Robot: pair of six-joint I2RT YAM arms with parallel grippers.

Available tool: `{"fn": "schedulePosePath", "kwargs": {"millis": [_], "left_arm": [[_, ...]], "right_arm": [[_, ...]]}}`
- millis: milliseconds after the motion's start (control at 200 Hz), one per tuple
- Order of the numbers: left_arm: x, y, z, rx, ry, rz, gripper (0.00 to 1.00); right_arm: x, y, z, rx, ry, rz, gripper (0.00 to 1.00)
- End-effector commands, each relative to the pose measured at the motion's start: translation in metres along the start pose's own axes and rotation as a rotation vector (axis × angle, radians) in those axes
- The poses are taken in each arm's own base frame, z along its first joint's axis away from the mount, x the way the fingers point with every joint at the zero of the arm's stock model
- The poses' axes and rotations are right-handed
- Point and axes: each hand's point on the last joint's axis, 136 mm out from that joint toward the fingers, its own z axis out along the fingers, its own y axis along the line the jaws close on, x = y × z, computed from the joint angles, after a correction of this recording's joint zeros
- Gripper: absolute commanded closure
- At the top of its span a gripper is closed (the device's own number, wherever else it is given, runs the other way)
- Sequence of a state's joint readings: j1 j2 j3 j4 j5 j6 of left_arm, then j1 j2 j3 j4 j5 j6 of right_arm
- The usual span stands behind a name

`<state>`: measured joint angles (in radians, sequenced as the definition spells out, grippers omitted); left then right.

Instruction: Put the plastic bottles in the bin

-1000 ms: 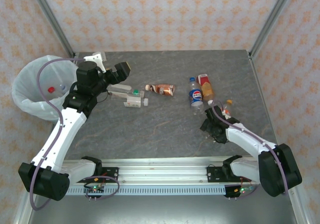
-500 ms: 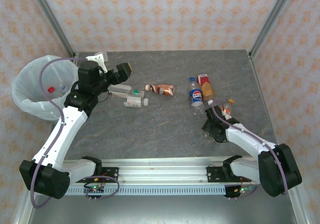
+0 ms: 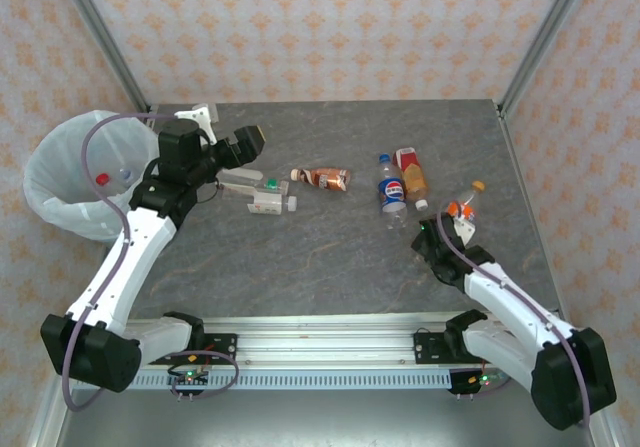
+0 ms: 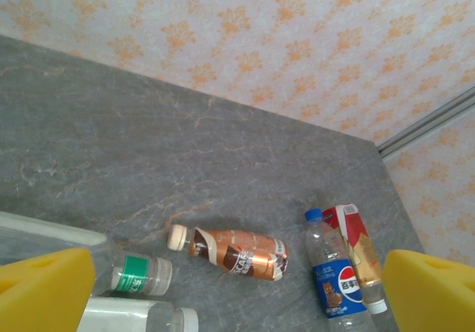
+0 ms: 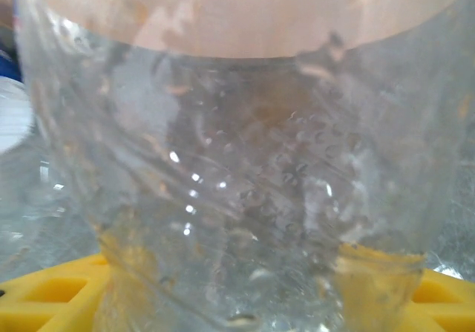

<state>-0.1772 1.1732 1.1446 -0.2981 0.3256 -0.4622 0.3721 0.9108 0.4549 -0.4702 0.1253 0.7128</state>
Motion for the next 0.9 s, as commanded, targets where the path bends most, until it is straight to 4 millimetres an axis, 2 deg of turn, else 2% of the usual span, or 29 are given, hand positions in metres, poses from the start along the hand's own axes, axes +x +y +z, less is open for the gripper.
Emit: {"fn": "schedulePosePath", "kwargs": {"millis": [0, 150, 250, 430, 611, 896], "left_arm": [[-0.001, -0.002, 0.005, -0.015, 0.024, -0.009, 0.0], [0.003, 0.001, 0.012, -0.026, 0.047, -0.029, 0.0], [0.005, 0.001, 0.015, -0.019, 0.061, -0.031, 0.0], [0.017, -0.02, 0.021, 0.105, 0.133, -0.023, 0.0], [0.026, -0.04, 0.02, 0.206, 0.175, -0.015, 0.0], [0.036, -0.075, 0.017, 0.368, 0.198, -0.006, 0.0]], "right_arm": [[-0.021, 0.014, -0.008, -0.076, -0.104, -0.034, 0.41], [-0.038, 0.048, -0.024, -0.242, -0.166, -0.068, 0.42], [-0.042, 0.074, -0.033, -0.355, -0.168, -0.117, 0.43], [-0.048, 0.126, -0.056, -0.557, -0.177, -0.215, 0.43], [-0.034, 0.178, -0.074, -0.7, -0.142, -0.38, 0.42], [0.001, 0.249, -0.103, -0.912, -0.055, -0.543, 0.43]]}}
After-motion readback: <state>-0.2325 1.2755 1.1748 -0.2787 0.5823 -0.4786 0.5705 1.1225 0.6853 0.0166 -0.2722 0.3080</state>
